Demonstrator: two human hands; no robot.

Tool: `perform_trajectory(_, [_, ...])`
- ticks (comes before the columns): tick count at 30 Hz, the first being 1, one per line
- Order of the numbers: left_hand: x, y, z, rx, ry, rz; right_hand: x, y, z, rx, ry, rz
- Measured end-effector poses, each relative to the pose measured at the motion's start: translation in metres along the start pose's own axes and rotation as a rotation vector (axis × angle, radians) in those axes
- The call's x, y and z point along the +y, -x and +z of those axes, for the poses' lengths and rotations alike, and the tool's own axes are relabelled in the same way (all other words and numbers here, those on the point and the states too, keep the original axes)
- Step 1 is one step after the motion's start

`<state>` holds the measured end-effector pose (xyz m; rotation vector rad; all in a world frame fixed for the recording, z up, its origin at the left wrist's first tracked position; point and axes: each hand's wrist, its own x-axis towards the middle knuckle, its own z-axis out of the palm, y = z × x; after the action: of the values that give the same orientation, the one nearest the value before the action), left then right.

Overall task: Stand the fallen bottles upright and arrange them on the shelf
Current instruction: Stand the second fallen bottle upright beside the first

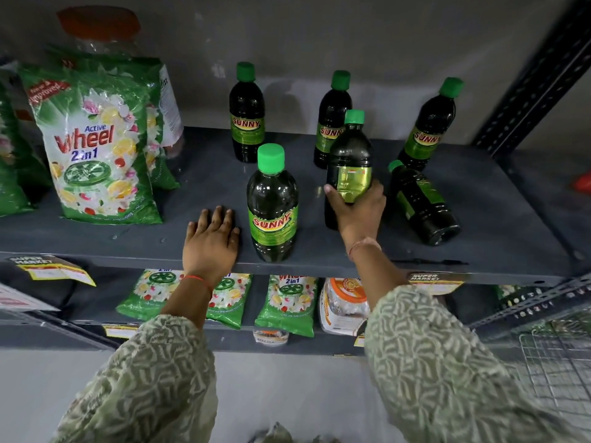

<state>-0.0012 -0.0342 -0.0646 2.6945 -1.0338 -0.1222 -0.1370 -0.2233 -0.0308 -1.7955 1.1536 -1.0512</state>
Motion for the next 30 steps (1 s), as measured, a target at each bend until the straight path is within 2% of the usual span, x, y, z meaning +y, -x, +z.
perform_trajectory(6, [0.002,0.0,0.0,0.014,-0.012,-0.006,0.016,0.006,0.003,-0.088,-0.049,-0.051])
perform_trajectory(15, [0.003,0.0,-0.001,0.014,-0.03,-0.015,0.012,0.008,0.002,-0.021,0.121,-0.083])
perform_trajectory(17, [0.003,0.0,-0.001,0.014,-0.029,-0.017,0.012,0.008,0.003,-0.002,0.099,-0.111])
perform_trajectory(20, [0.003,0.0,-0.001,0.016,-0.023,-0.02,0.016,0.008,-0.002,-0.047,0.024,-0.136])
perform_trajectory(23, [0.003,0.0,-0.001,0.017,-0.016,-0.025,0.019,0.01,-0.006,-0.17,-0.108,-0.075])
perform_trajectory(27, [0.003,0.0,-0.001,0.019,-0.024,-0.019,0.016,0.009,0.001,-0.129,0.08,-0.106])
perform_trajectory(30, [0.003,0.001,-0.001,0.02,-0.02,-0.023,0.02,0.005,-0.003,-0.196,-0.042,-0.085])
